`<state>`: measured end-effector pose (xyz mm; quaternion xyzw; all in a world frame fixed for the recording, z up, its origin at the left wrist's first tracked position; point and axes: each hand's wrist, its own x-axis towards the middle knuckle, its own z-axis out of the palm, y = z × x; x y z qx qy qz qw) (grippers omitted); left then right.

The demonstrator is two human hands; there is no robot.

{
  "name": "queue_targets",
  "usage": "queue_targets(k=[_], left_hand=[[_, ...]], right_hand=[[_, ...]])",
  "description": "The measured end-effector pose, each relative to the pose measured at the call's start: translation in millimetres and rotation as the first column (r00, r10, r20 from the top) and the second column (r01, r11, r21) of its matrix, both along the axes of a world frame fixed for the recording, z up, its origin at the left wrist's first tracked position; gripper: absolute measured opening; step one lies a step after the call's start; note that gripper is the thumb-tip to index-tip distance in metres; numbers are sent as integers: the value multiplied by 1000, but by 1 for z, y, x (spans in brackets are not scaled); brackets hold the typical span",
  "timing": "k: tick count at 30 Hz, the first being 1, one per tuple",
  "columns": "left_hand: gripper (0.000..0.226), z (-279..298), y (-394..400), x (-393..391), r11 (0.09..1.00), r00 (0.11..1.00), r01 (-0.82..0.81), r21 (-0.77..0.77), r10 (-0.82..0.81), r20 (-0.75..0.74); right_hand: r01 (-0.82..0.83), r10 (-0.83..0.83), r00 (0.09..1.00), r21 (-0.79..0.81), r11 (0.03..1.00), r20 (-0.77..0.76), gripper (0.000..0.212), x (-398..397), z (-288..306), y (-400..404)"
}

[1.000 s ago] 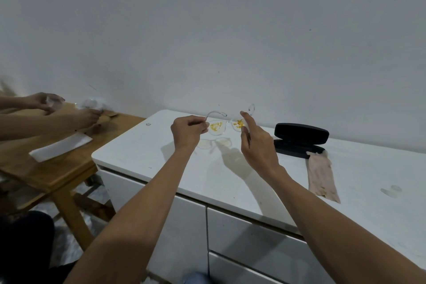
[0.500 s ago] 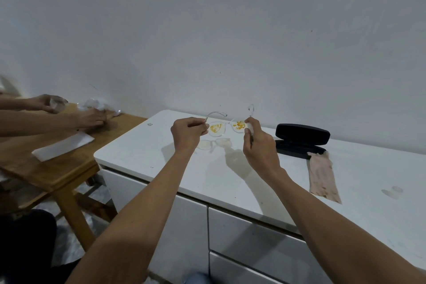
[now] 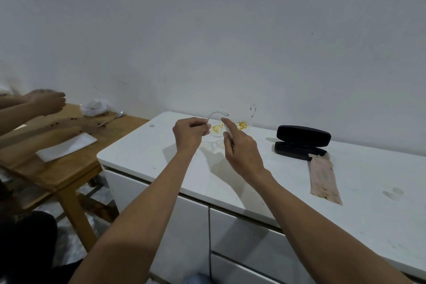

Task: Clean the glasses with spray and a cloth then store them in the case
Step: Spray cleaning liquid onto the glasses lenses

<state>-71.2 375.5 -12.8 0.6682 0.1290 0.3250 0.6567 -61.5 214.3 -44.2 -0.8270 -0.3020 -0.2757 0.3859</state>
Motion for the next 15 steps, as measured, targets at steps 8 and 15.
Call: queue_targets(k=[8, 15], left_hand=[[19, 2, 1, 1, 1000, 1000, -4, -15, 4, 5], [18, -1, 0, 1, 1000, 1000, -1, -20, 1, 1]], right_hand=[[7, -7, 999, 23, 1000, 37, 44, -3, 4, 0], [67, -67, 998, 17, 998, -6, 35, 0, 0, 1]])
